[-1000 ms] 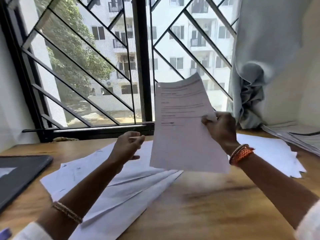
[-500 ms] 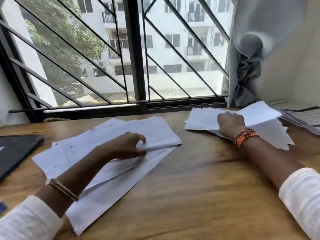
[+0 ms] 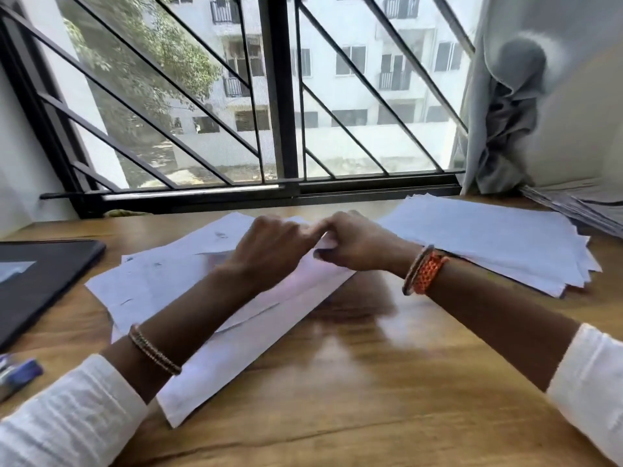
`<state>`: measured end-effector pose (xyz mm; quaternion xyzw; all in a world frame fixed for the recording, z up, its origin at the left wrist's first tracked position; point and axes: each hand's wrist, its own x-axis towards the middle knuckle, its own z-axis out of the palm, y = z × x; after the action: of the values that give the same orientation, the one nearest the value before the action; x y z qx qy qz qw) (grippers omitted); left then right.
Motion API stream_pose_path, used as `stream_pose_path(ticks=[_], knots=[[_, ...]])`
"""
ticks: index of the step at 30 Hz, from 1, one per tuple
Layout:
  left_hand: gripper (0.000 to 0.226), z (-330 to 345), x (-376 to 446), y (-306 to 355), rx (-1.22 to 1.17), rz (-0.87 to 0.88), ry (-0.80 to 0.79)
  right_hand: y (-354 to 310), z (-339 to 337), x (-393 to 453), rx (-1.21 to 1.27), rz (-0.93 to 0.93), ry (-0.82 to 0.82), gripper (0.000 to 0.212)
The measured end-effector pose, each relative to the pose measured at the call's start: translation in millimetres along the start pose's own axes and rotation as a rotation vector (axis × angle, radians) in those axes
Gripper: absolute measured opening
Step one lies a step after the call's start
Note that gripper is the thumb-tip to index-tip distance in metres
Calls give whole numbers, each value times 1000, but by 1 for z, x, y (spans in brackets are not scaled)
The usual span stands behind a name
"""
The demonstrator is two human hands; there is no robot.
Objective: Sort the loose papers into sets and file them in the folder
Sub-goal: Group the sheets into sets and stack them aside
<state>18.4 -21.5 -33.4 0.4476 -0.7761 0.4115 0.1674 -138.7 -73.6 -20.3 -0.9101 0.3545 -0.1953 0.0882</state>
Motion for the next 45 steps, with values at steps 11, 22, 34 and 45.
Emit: stream_pose_path(ticks=[11,22,34,45], knots=[[99,-16,11,-37,-1274,-1206,272,43,-67,-17,1329,21,186,14],[43,-11,6,-29,-1645,-885,-20,68,-54,-28,1311,184,234,42],[84,-7,2,-28,-1728,-903,-59,72,-48,-22,1380,156,261,71],[76,5,-3,-29,-1354,-988,-237,72,-41,-28,443,314,487,14]])
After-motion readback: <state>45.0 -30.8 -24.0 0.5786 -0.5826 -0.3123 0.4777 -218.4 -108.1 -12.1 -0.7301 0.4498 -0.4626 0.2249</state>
